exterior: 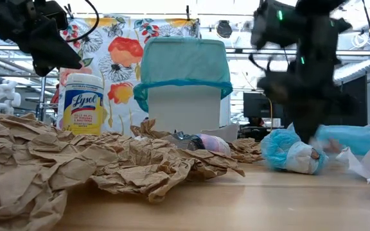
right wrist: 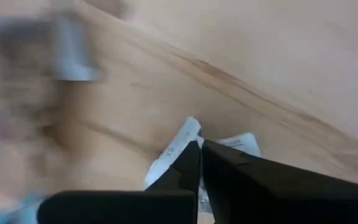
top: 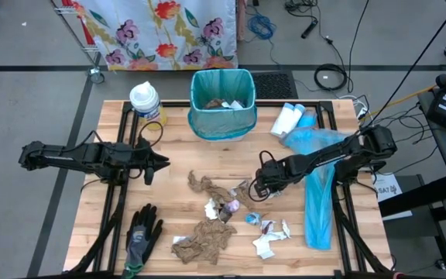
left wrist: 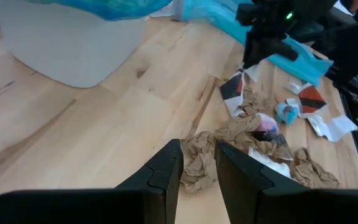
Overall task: Place trash/remove bag and relplace
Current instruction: Put the white paper into the white trash bin
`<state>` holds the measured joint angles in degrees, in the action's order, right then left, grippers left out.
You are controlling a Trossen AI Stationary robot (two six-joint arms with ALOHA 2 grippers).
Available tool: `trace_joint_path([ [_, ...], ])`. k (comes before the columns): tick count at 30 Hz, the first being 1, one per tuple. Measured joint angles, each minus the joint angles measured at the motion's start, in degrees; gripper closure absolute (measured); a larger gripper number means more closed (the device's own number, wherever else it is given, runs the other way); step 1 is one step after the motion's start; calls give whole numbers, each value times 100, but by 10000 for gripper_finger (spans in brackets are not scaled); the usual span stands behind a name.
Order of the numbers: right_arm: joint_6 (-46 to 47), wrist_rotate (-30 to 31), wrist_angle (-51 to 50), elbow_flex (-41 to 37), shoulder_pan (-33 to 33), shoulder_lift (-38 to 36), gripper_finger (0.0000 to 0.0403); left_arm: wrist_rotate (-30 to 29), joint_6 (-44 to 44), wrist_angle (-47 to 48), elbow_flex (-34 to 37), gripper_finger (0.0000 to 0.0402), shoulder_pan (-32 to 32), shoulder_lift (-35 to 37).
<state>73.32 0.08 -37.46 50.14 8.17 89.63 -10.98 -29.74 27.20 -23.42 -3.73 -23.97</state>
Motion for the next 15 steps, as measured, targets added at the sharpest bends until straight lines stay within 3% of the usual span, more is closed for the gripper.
trace_joint_path([
  [4,-482,568,-1085,906,-76,-149,402,-265,6,-8,0,302,0,-1],
  [9,-1388,1200,-2552,2602,-478,-195,403,-493,7,-29,0,302,0,0],
  [15,-2738,1779,-2768,4396,-1029,-196,403,-498,5,-29,0,302,0,0],
])
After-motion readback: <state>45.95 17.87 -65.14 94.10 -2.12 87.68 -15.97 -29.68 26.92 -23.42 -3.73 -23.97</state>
